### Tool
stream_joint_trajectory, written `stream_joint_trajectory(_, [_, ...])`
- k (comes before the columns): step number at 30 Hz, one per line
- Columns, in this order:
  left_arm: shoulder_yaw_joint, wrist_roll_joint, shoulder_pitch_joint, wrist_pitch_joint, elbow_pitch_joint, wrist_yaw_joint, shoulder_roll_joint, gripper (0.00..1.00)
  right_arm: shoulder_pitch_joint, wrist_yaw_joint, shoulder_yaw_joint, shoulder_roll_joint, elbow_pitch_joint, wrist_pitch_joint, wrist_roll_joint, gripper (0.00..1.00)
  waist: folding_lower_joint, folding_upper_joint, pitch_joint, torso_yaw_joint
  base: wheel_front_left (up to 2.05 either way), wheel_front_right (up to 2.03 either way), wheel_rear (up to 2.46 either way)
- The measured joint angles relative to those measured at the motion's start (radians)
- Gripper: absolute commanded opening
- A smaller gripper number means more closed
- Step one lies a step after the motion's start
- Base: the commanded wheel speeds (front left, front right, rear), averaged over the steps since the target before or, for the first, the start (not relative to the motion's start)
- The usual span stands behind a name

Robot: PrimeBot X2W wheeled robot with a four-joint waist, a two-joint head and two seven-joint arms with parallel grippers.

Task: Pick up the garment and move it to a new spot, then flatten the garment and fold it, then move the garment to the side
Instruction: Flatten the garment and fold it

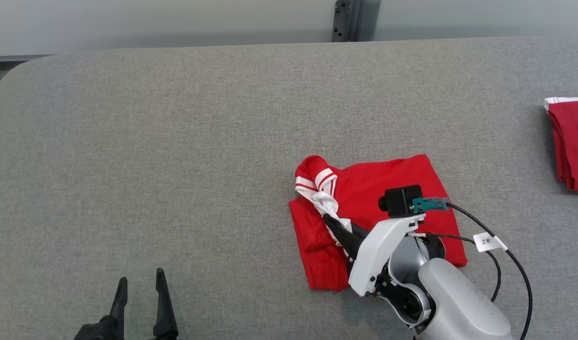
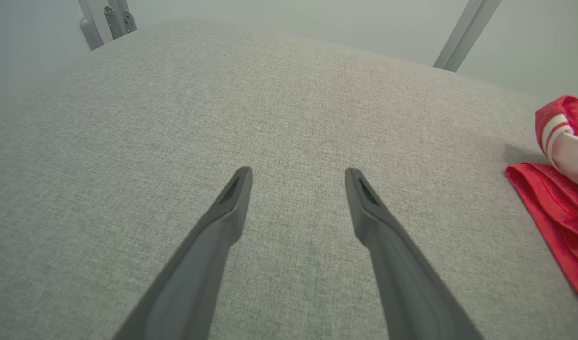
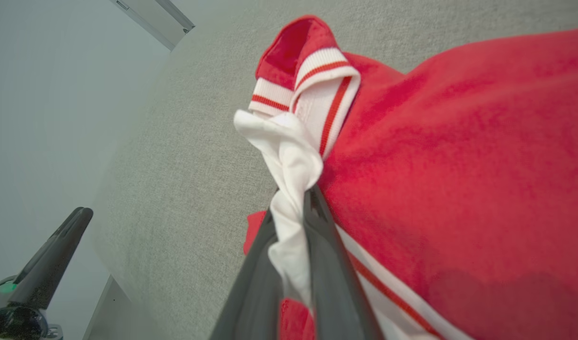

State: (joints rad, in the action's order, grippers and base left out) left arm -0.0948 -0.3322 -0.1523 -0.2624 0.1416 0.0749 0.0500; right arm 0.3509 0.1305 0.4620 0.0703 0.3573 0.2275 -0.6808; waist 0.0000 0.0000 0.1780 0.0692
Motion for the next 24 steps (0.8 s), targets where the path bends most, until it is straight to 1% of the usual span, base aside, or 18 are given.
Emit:
stream_joint_trajectory(6, [0.009,0.0,0.004,0.0,0.007,-0.002,0.0,1.0,0.002,0.0,0.028,-0.005,0.007,0.004,0.006,0.0,0.0,0.0,-0.001,-0.011,0.0,0.0,0.0])
stream_joint_trajectory(7, [0.011,0.001,0.004,0.0,0.008,-0.002,0.0,1.0,0.002,0.0,0.031,-0.007,0.008,0.004,0.006,0.02,0.0,0.0,-0.001,-0.014,0.0,0.0,0.0])
stream_joint_trajectory(8, [0.012,0.002,0.004,0.0,0.009,-0.002,0.0,1.0,0.002,0.0,0.035,-0.007,0.007,0.006,0.005,0.37,0.0,0.0,-0.002,-0.017,0.0,0.0,0.0])
stream_joint_trajectory(9, [0.013,0.004,0.004,0.0,0.011,-0.002,0.0,1.0,0.002,0.0,0.04,-0.008,0.006,0.001,0.006,1.0,0.0,0.0,-0.002,-0.02,0.0,0.0,0.0])
stream_joint_trajectory(11, [0.016,0.006,0.003,0.0,0.014,-0.002,0.0,1.0,0.005,0.0,0.055,-0.007,-0.007,-0.019,0.01,1.0,0.0,0.0,-0.004,-0.027,0.0,0.0,0.0])
stream_joint_trajectory(13, [0.022,0.012,0.002,0.0,0.021,-0.005,0.0,1.0,0.005,0.0,0.067,0.004,-0.041,-0.063,0.018,1.0,0.0,0.0,-0.011,-0.033,0.0,0.0,0.0])
stream_joint_trajectory(15, [0.034,0.02,-0.003,0.0,0.021,-0.01,0.0,1.0,0.006,0.001,0.071,0.042,-0.09,-0.136,0.055,1.0,0.0001,0.0,-0.022,-0.038,0.0,0.0,0.0])
stream_joint_trajectory(17, [0.055,0.028,-0.004,0.0,0.017,-0.014,0.0,1.0,0.001,0.0,0.055,0.107,-0.121,-0.222,0.124,1.0,0.0,0.0,-0.032,-0.048,0.0,0.0,0.0])
stream_joint_trajectory(19, [0.071,0.041,-0.006,0.0,0.014,-0.022,0.0,1.0,-0.017,0.0,0.013,0.157,-0.134,-0.304,0.193,1.0,0.0,0.0,-0.042,-0.059,0.0,0.0,0.0])
stream_joint_trajectory(21, [0.088,0.049,-0.007,0.0,0.013,-0.032,0.0,1.0,-0.06,0.0,-0.051,0.178,-0.135,-0.39,0.226,1.0,0.0,0.0,-0.054,-0.069,0.0,0.0,0.0])
stream_joint_trajectory(23, [0.104,0.064,-0.007,0.0,0.01,-0.041,0.0,1.0,-0.102,0.0,-0.109,0.216,-0.123,-0.451,0.316,1.0,0.0,0.0,-0.068,-0.079,0.0,0.0,0.0])
stream_joint_trajectory(24, [0.108,0.067,-0.007,0.0,0.011,-0.046,0.0,1.0,-0.118,0.0,-0.15,0.226,-0.118,-0.467,0.344,1.0,0.0,0.0,-0.074,-0.083,0.0,0.0,0.0])
